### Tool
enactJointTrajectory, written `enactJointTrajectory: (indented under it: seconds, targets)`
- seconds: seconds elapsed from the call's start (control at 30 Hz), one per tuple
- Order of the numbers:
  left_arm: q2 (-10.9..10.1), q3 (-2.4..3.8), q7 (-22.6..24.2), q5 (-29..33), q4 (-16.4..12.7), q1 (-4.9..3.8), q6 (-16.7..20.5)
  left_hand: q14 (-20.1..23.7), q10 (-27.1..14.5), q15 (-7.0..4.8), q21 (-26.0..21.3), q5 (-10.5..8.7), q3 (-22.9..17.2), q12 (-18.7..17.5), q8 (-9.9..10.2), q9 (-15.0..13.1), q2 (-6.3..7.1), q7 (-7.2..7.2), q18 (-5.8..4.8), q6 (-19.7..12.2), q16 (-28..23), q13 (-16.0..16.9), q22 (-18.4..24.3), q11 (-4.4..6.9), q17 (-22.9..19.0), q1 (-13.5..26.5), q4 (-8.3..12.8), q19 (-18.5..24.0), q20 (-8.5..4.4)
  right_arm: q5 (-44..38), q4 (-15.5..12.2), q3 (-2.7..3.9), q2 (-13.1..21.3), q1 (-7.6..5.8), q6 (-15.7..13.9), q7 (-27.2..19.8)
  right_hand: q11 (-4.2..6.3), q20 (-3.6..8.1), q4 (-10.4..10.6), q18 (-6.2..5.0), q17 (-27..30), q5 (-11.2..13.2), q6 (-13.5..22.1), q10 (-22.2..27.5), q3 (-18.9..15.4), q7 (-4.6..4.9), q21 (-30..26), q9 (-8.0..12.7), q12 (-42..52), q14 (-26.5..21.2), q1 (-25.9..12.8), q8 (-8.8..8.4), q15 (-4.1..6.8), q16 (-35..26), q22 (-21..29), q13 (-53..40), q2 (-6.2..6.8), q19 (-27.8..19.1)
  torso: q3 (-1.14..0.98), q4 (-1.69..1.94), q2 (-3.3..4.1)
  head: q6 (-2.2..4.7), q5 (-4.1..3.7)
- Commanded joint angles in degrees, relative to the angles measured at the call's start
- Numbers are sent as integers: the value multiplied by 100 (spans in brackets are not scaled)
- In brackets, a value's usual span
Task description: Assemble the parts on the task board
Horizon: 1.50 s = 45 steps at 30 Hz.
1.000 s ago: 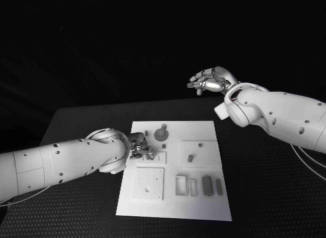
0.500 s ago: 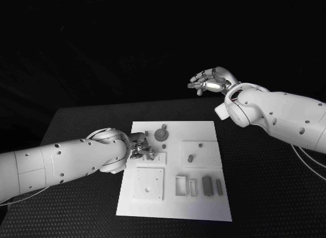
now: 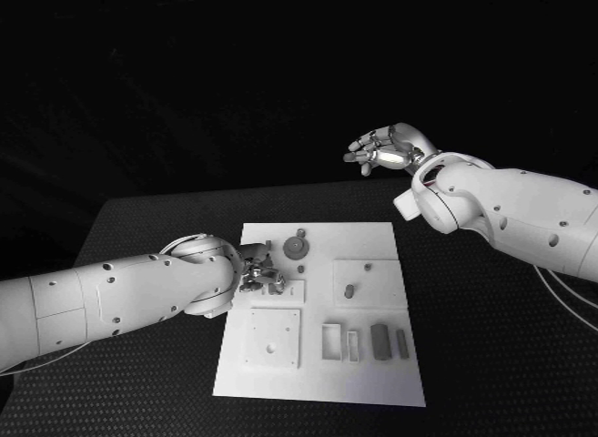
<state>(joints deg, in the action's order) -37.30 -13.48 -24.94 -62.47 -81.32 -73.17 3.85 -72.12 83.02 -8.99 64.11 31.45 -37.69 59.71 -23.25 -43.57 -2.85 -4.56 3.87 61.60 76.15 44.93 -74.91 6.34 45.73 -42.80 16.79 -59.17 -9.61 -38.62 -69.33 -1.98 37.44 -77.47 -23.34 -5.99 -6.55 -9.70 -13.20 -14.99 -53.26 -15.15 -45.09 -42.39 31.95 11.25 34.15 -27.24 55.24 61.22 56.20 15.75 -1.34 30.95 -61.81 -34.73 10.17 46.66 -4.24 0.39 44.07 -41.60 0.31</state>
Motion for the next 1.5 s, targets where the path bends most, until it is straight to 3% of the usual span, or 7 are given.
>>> enactJointTrajectory:
  seconds: [0.03, 0.23, 0.53, 0.93, 1.17, 1.5]
  targets:
    - [77, -21, 57, 64, -78, 38, -513, -214, -180, -172, 18, -80, -361, 47, -43, 17, -66, 667, 99, 1214, 33, -11, -88, 199, -16, 13, -23, 10, -580, -29, 3, 3, -18, -1, 79, -19, 5, -3, -30, -1, -6, -35, -10, 39, -10, 49, -33, 8, 39, -6, 20, 24, -47, -20, -9, 10, -54, -42, -3, -2, 0, -6, 6]
    - [87, -21, 41, 51, -74, 35, -557, -200, -194, -161, 6, -409, -343, 135, -147, 83, -192, 657, 96, 1207, 62, -77, -63, 182, -78, 276, -87, 21, -563, -29, 0, 3, -14, -1, 82, -16, 4, -5, -31, -1, -14, -34, -11, 45, -11, 48, -37, 11, 43, -7, 20, 25, -49, -29, -12, 17, -57, -45, -3, -4, -1, 3, -11]
    - [98, -20, 18, 52, -52, 32, -672, -189, -209, -167, 9, -462, -370, 170, -195, 129, -309, 655, 101, 1179, 82, -126, -61, 181, -108, 408, -66, 32, -561, -29, 6, 3, -25, -1, 82, -16, 2, -6, -34, -1, -28, -35, -14, 53, -6, 45, -43, 15, 52, -8, 27, 30, -51, -44, -17, 31, -68, -50, 7, -5, 4, 3, -29]
    - [107, -15, 10, 119, 25, 23, -686, -179, -217, -171, 23, -411, -443, 194, -231, 162, -250, 658, 114, 1159, 98, -163, -66, 184, -130, 348, -36, 32, -569, -29, 17, 3, -28, 0, 92, -13, -1, -8, -39, -1, -44, -34, -14, 62, -1, 45, -50, 21, 63, -8, 35, 32, -53, -61, -23, 46, -76, -55, 4, 1, 5, 20, -37]
    - [130, -6, 11, 199, 95, -39, -762, -175, -220, -173, 25, -453, -444, 199, -240, 171, -249, 656, 115, 1151, 99, -175, -64, 183, -138, 339, -44, 31, -569, -29, 27, 3, -34, 1, 97, -13, -1, -10, -41, -1, -51, -31, -14, 64, -1, 45, -52, 23, 68, -6, 37, 34, -53, -66, -26, 51, -80, -55, 0, 0, 1, 26, -37]
    - [263, 0, -55, 318, 259, -115, -1132, -142, -239, -181, 18, -665, -450, 201, -259, 215, -224, 645, 116, 1104, 89, -228, -57, 173, -176, 282, -54, 48, -566, -29, 75, 3, -82, 17, 112, -14, -3, -12, -41, -1, -60, -29, -13, 69, -2, 46, -55, 26, 74, -6, 34, 35, -54, -76, -29, 60, -82, -57, -5, -5, 3, 28, -35]
